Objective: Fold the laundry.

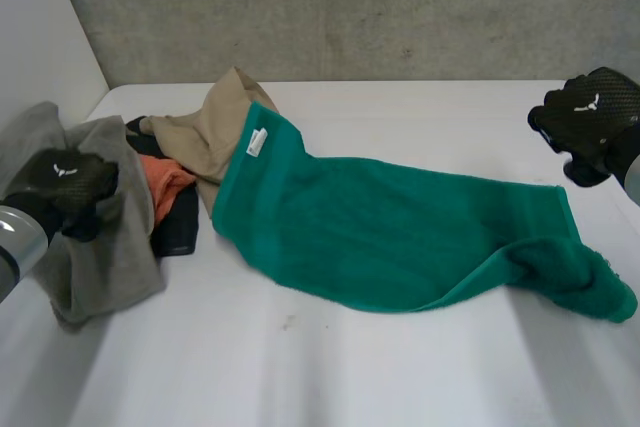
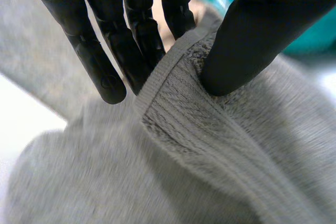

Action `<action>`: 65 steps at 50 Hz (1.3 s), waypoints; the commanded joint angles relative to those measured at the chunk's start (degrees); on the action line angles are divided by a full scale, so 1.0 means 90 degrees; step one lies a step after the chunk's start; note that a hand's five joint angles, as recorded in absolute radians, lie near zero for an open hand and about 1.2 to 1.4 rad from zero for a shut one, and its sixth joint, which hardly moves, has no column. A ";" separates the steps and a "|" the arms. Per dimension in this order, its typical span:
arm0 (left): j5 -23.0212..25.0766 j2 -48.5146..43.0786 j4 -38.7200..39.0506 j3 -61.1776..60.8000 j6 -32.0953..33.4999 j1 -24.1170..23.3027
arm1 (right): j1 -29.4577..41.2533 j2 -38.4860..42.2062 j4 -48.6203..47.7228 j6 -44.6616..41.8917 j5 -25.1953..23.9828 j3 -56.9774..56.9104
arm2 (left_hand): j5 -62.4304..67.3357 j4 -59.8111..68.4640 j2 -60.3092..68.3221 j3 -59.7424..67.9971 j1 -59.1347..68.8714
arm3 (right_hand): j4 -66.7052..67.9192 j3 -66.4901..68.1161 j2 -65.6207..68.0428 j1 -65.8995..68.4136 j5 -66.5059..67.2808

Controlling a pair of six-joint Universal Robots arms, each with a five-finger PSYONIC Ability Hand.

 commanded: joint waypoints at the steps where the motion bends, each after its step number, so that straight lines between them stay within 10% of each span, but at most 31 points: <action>1: -0.1025 -0.1705 0.0289 0.0695 0.1383 0.0407 | -0.0068 0.0054 -0.0385 -0.0031 -0.0042 0.0412 | 0.1550 0.1253 0.1276 0.1320 0.1474 | -0.2966 -0.2890 -0.2843 -0.2855 -0.2940; 7: -0.1359 -0.1522 0.0064 0.1009 0.1190 -0.0178 | -0.0136 0.0103 -0.0678 -0.0012 -0.0062 0.0549 | -0.2083 -0.2380 -0.2358 -0.2313 -0.2159 | -0.4746 -0.4670 -0.4623 -0.4636 -0.4721; 9: -0.1087 -0.1172 0.0093 0.1057 0.0888 -0.0431 | -0.0166 0.0103 -0.0727 0.0008 -0.0071 0.0578 | -0.6227 -0.6525 -0.6502 -0.6458 -0.6303 | -0.4746 -0.4670 -0.4623 -0.4636 -0.4721; 20: -0.0666 -0.1325 -0.0218 0.2530 -0.0021 -0.1350 | -0.0253 0.0142 -0.0991 0.0242 -0.0188 0.0734 | -0.6227 -0.6525 -0.6502 -0.6458 -0.6303 | -0.4746 -0.4670 -0.4623 -0.4636 -0.4721; 33: -0.0315 -0.4360 -0.1781 0.6493 -0.0334 -0.1565 | -0.0410 0.0610 -0.1342 0.0223 -0.0208 0.0832 | -0.6227 -0.6525 -0.6502 -0.6458 -0.6303 | -0.4746 -0.4670 -0.4623 -0.4636 -0.4721; 47: 0.0360 -0.6579 -0.1645 0.8586 -0.0295 -0.1556 | -0.0459 0.0991 -0.1684 0.0213 -0.0179 0.0998 | -0.6227 -0.6525 -0.6502 -0.6458 -0.6303 | -0.4746 -0.4670 -0.4623 -0.4636 -0.4721; 50: 0.0331 -0.6833 -0.1518 0.8743 -0.0305 -0.1517 | -0.0459 0.1030 -0.1752 0.0203 -0.0169 0.1037 | -0.4084 -0.4381 -0.4358 -0.4314 -0.4160 | -0.4746 -0.4670 -0.4623 -0.4636 -0.4721; 53: 0.0195 -0.6775 -0.1255 0.8743 -0.0363 -0.1487 | -0.0449 0.1070 -0.1782 0.0193 -0.0159 0.1037 | 0.1539 0.1241 0.1264 0.1308 0.1463 | -0.4746 -0.4670 -0.4623 -0.4636 -0.4721; 65: -0.1231 -0.4609 0.0893 0.7767 -0.1652 -0.0707 | -0.0254 0.1050 -0.1782 0.0203 -0.0111 0.1106 | 0.1550 0.1253 0.1276 0.1320 0.1474 | -0.4746 -0.4670 -0.4623 -0.4636 -0.4721</action>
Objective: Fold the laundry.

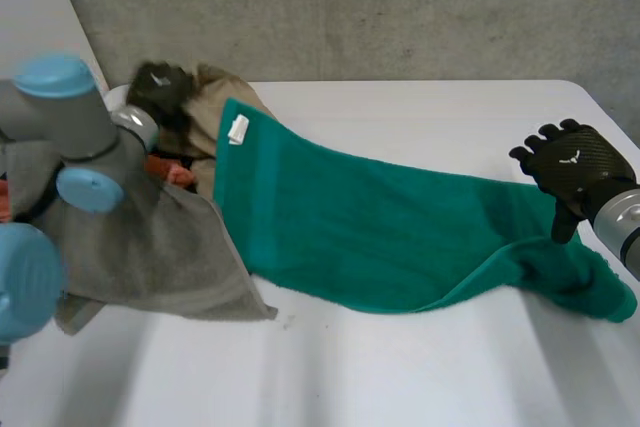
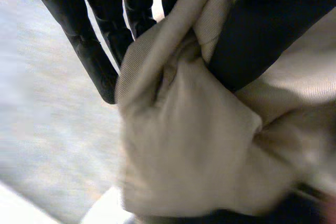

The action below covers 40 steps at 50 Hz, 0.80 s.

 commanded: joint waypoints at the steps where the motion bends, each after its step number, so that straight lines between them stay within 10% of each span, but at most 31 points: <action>1: -0.0829 0.1665 0.1375 -0.0822 -0.0872 0.0655 | 0.0143 -0.0040 0.0006 0.0005 0.0020 0.0057 | 0.1679 0.1313 0.1339 0.1532 0.1630 | -0.0228 -0.0210 -0.0206 -0.0329 -0.0282; 19: -0.1259 0.2116 0.1054 -0.2033 -0.0142 0.1467 | 0.0299 -0.0128 0.0055 0.0005 -0.0019 0.0164 | 0.1679 0.1313 0.1339 0.1532 0.1630 | -0.0228 -0.0210 -0.0206 -0.0329 -0.0282; 26: -0.1533 0.2428 0.0790 -0.2628 0.0651 0.1252 | 0.0299 -0.0157 0.0055 0.0005 -0.0048 0.0184 | -0.6099 -0.6465 -0.6439 -0.6246 -0.6148 | -0.0228 -0.0210 -0.0206 -0.0329 -0.0282; 40: 0.0918 0.3571 0.0420 -0.4679 0.0534 0.0139 | 0.0241 -0.0216 0.0026 0.0005 -0.0068 0.0233 | -0.6099 -0.6465 -0.6439 -0.6246 -0.6148 | -0.0228 -0.0210 -0.0206 -0.0329 -0.0282</action>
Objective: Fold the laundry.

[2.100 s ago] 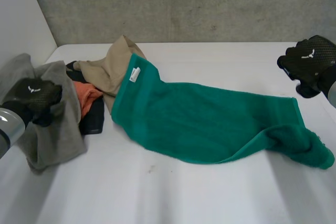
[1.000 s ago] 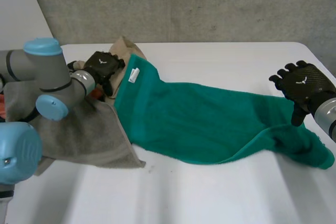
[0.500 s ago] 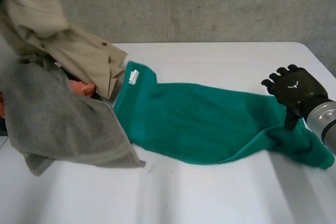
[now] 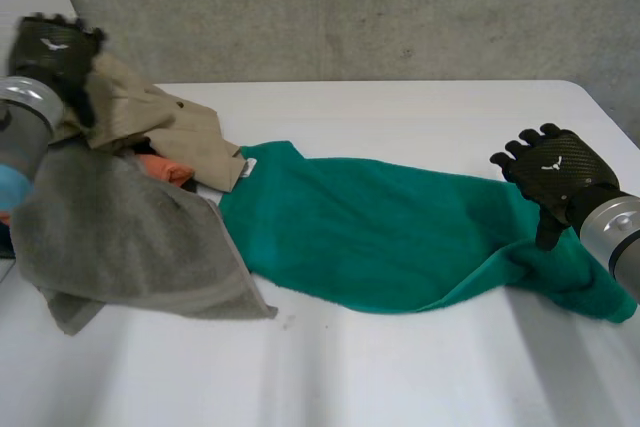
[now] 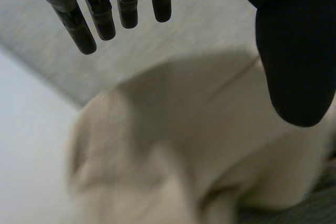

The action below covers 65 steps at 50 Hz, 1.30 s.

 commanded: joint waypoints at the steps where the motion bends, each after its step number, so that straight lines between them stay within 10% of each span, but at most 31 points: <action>1: 0.1242 0.0207 -0.0367 -0.0795 -0.0122 -0.0623 | -0.0058 0.0004 -0.0021 -0.0008 -0.0006 0.0016 | -0.0286 -0.0173 -0.0196 -0.0223 -0.0074 | -0.0228 -0.0209 -0.0206 -0.0329 -0.0282; 13: 0.0569 -0.0954 -0.0408 -0.0777 0.1206 -0.0849 | -0.0136 0.0072 -0.0021 -0.0008 -0.0055 0.0025 | 0.0764 0.0877 0.0854 0.0827 0.0976 | -0.0228 -0.0209 -0.0206 -0.0329 -0.0282; 17: 0.0198 -0.1453 -0.0261 -0.0328 0.1509 -0.0693 | -0.0155 0.0062 -0.0031 -0.0008 -0.0064 0.0064 | 0.3614 0.3728 0.3705 0.3677 0.3826 | -0.0228 -0.0209 -0.0206 -0.0329 -0.0282; 19: 0.0012 -0.1639 -0.0241 -0.0064 0.1578 -0.0605 | -0.0165 0.0062 -0.0041 -0.0008 -0.0065 0.0065 | 0.7481 0.7594 0.7571 0.7544 0.7693 | -0.0228 -0.0209 -0.0206 -0.0329 -0.0282; 22: -0.0241 -0.1804 -0.0241 0.0229 0.1558 -0.0391 | -0.0194 0.0072 -0.0050 -0.0008 -0.0065 0.0055 | 0.7492 0.7605 0.7582 0.7555 0.7704 | -0.0228 -0.0209 -0.0206 -0.0329 -0.0282; 34: -0.1052 -0.1883 -0.0144 0.0679 0.2816 0.0791 | -0.0185 0.0013 -0.0050 -0.0008 -0.0094 0.0065 | 0.7492 0.7605 0.7582 0.7555 0.7704 | -0.0228 -0.0209 -0.0206 -0.0329 -0.0282; 47: -0.1112 -0.1415 0.0013 0.0221 0.3063 0.0753 | -0.0204 -0.0074 -0.0021 0.0022 -0.0182 0.0055 | 0.7492 0.7605 0.7582 0.7555 0.7704 | -0.0228 -0.0209 -0.0206 -0.0329 -0.0282; 54: -0.0752 -0.0489 -0.0124 -0.0744 0.2595 0.0304 | -0.0263 -0.0143 0.0076 0.0031 -0.0182 -0.0013 | -0.0077 0.0036 0.0013 -0.0014 0.0135 | -0.0228 -0.0209 -0.0206 -0.0329 -0.0282; 65: 0.0001 0.1426 -0.0816 -0.2279 0.1520 -0.0204 | -0.0429 -0.0240 0.0486 0.0061 -0.0182 -0.0209 | -0.0286 -0.0173 -0.0196 -0.0223 -0.0074 | -0.0228 -0.0209 -0.0206 -0.0329 -0.0282</action>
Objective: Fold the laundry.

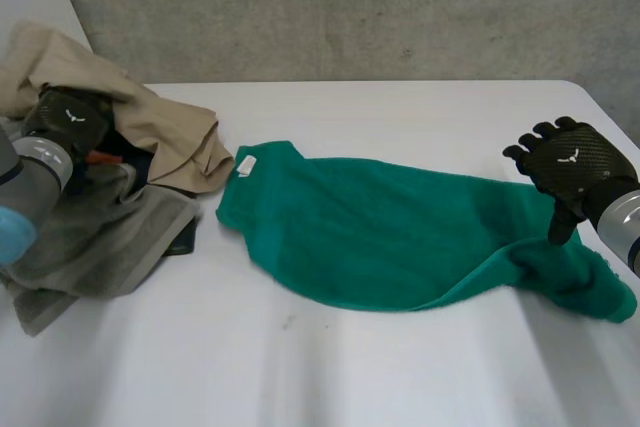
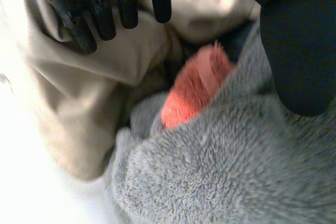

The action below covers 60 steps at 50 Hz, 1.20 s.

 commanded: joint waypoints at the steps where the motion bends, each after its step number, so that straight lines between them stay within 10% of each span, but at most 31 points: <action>1: 0.0692 0.1388 -0.0754 -0.1122 -0.0895 -0.0396 | -0.0172 -0.0089 0.0340 -0.0003 -0.0009 -0.0166 | -0.0288 -0.0175 -0.0208 -0.0226 -0.0116 | -0.0228 -0.0210 -0.0206 -0.0329 -0.0282; 11: 0.1993 0.1977 -0.1704 -0.2404 -0.1815 -0.1529 | -0.0338 -0.0148 0.1102 -0.0081 -0.0400 -0.0313 | 0.1788 0.1901 0.1869 0.1851 0.1960 | -0.0228 -0.0210 -0.0206 -0.0329 -0.0282; 25: 0.0754 -0.0308 -0.0620 -0.1185 -0.1562 -0.2214 | -0.0270 -0.0080 0.0830 -0.0208 -0.0508 0.0009 | 0.2446 0.2558 0.2526 0.2508 0.2617 | -0.0228 -0.0210 -0.0206 -0.0329 -0.0282; 60: 0.0548 -0.2691 -0.0824 0.2283 -0.1600 -0.2946 | -0.0299 0.0360 0.0380 -0.0267 -0.0595 0.0243 | 0.1939 0.2052 0.2020 0.2002 0.2111 | -0.0228 -0.0210 -0.0206 -0.0329 -0.0282</action>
